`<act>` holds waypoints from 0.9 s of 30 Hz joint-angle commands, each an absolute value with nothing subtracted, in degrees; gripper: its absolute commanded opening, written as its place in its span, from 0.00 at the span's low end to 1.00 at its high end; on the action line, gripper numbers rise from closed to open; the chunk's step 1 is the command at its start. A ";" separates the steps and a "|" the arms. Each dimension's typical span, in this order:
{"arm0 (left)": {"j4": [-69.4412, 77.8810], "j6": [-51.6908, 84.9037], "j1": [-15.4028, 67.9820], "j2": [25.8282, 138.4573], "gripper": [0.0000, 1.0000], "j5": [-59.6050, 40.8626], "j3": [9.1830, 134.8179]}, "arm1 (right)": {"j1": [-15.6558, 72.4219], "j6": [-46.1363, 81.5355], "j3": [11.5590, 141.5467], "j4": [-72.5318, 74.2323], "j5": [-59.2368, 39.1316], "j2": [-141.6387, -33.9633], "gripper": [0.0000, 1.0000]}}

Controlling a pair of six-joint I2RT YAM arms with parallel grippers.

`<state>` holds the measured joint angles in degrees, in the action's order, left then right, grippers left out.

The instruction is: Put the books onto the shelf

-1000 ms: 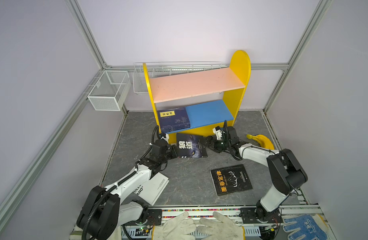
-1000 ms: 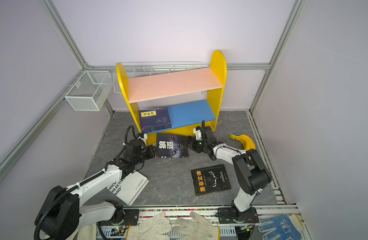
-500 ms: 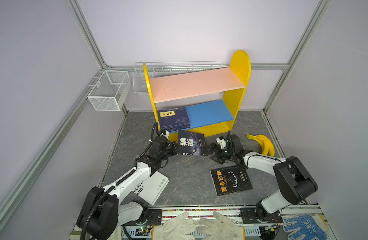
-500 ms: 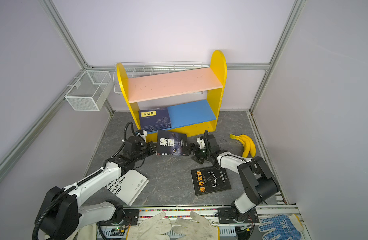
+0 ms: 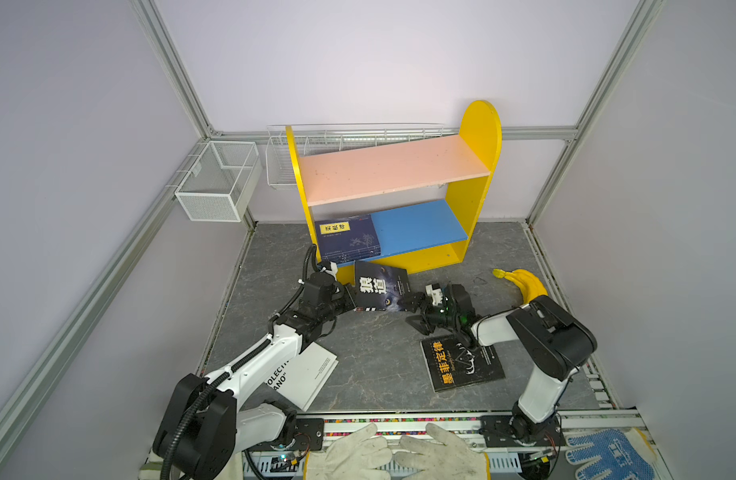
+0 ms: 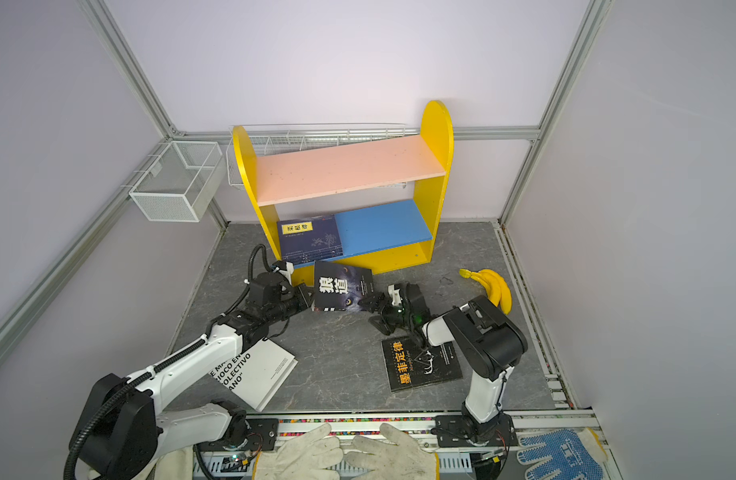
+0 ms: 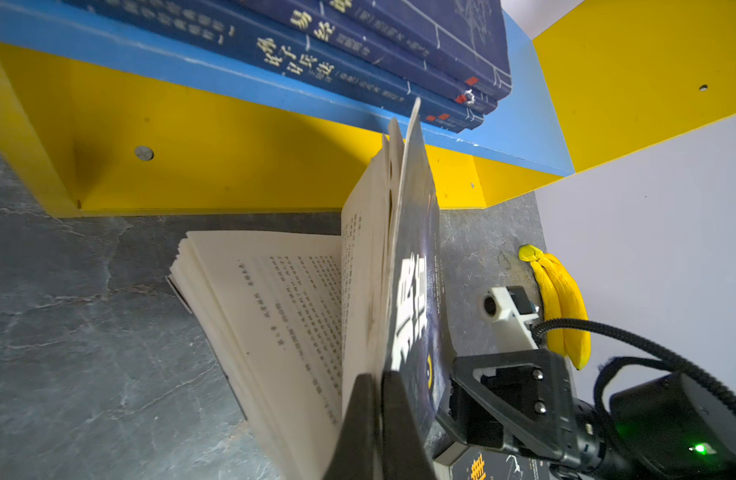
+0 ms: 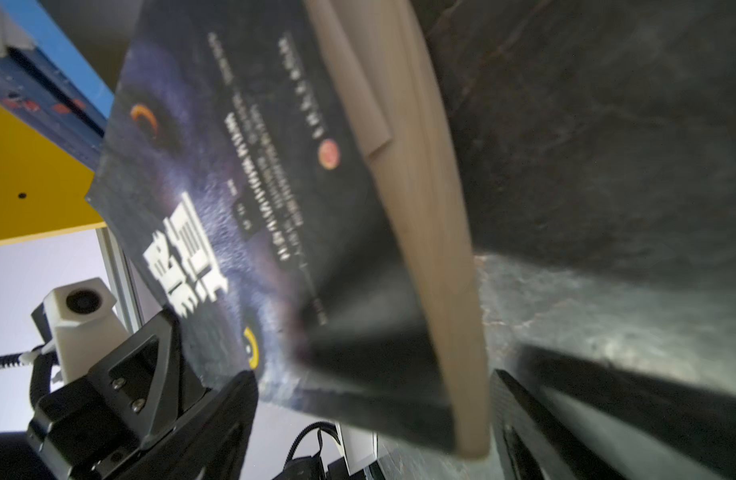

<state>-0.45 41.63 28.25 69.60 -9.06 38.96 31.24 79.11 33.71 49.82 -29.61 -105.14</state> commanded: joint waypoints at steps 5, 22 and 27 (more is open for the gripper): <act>1.05 43.74 28.55 67.73 0.00 -9.95 39.28 | 32.00 92.41 33.32 75.96 -25.41 -114.77 0.75; -6.89 44.59 29.44 67.41 0.12 -5.50 36.51 | 30.22 87.69 34.38 70.14 -23.55 -113.43 0.24; -9.24 44.06 29.44 67.68 0.51 -5.13 37.20 | 28.45 82.09 33.77 63.33 -23.50 -109.14 0.22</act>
